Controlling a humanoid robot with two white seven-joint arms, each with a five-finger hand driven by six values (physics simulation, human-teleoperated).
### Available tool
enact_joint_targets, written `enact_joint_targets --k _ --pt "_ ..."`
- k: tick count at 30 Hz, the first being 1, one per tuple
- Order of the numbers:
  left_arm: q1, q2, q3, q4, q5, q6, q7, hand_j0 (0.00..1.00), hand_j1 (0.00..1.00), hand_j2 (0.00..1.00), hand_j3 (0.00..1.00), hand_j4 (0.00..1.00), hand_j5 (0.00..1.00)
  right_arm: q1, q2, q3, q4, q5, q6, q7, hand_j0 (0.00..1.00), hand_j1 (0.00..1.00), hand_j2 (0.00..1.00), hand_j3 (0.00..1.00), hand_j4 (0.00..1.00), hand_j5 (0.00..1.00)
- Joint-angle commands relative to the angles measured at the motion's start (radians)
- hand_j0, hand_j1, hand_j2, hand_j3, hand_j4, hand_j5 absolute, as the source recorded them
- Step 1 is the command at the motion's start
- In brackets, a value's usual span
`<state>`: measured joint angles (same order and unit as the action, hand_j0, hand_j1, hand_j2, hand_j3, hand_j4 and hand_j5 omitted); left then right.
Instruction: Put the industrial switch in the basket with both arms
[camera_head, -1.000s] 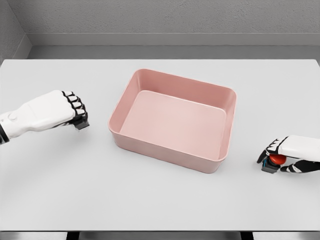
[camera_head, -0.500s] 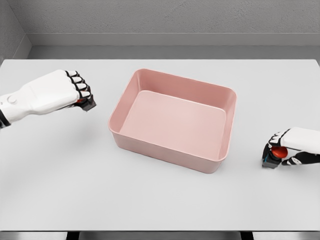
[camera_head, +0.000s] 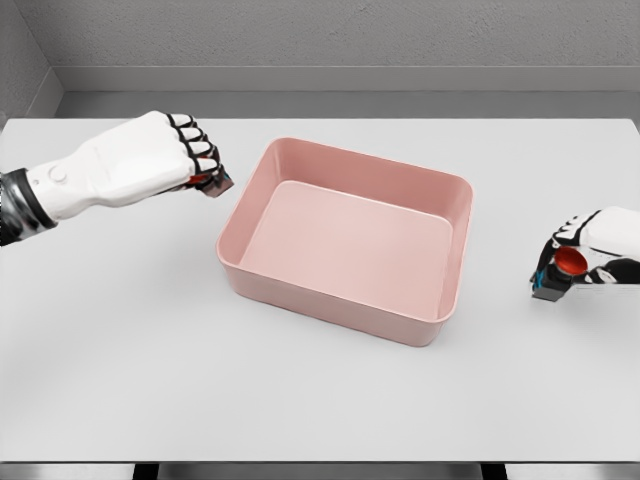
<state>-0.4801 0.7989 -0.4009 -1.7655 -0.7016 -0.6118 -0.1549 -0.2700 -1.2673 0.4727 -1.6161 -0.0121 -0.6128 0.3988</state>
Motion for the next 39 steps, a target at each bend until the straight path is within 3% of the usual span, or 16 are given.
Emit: enact_joint_targets --k 1,4,8,17,23,24,25,27,39 --pt "0.000 -0.020 -0.007 0.000 0.007 0.001 0.000 0.40 0.40 0.40 0.40 0.40 0.40 -0.005 -0.001 -0.005 -0.001 -0.011 0.002 0.000 0.53 0.53 0.53 0.53 0.53 0.53" --pt "-0.040 -0.023 -0.044 0.000 0.007 0.001 0.000 0.40 0.40 0.40 0.40 0.40 0.40 -0.017 -0.003 -0.008 -0.001 -0.011 0.002 0.000 0.53 0.53 0.53 0.53 0.53 0.53" --pt "-0.051 -0.063 -0.049 0.000 0.005 0.001 -0.002 0.39 0.39 0.39 0.39 0.39 0.39 -0.023 0.002 -0.008 -0.005 -0.011 0.002 0.000 0.53 0.53 0.53 0.53 0.53 0.53" --pt "-0.120 -0.196 -0.159 0.003 -0.002 0.001 -0.120 0.39 0.39 0.39 0.39 0.39 0.39 -0.075 0.008 -0.009 -0.010 -0.023 0.002 0.000 0.53 0.53 0.53 0.53 0.53 0.53" --pt "-0.140 -0.276 -0.216 0.067 -0.025 0.001 -0.166 0.39 0.39 0.39 0.39 0.39 0.39 -0.101 0.016 -0.008 -0.013 -0.035 0.002 -0.001 0.53 0.53 0.53 0.53 0.53 0.53" --pt "-0.140 -0.276 -0.216 0.067 -0.024 0.001 -0.166 0.46 0.46 0.46 0.46 0.46 0.46 -0.103 0.022 -0.008 -0.013 -0.035 0.002 -0.001 0.53 0.53 0.53 0.53 0.53 0.53" --pt "-0.141 -0.277 -0.216 0.066 -0.024 0.001 -0.166 0.60 0.60 0.60 0.60 0.60 0.60 -0.109 0.025 -0.008 -0.015 -0.035 0.002 0.000 0.53 0.53 0.53 0.53 0.53 0.53" --pt "-0.141 -0.277 -0.216 0.060 -0.024 0.001 -0.166 0.97 0.97 0.97 0.97 0.97 0.97 -0.124 0.045 -0.006 -0.015 -0.035 0.002 -0.001 0.53 0.53 0.53 0.53 0.53 0.53" --pt "-0.163 -0.250 -0.211 0.038 0.001 0.001 -0.163 1.00 1.00 1.00 1.00 1.00 1.00 -0.184 0.094 -0.006 -0.025 -0.049 0.002 -0.001 0.53 0.53 0.53 0.53 0.53 0.53"
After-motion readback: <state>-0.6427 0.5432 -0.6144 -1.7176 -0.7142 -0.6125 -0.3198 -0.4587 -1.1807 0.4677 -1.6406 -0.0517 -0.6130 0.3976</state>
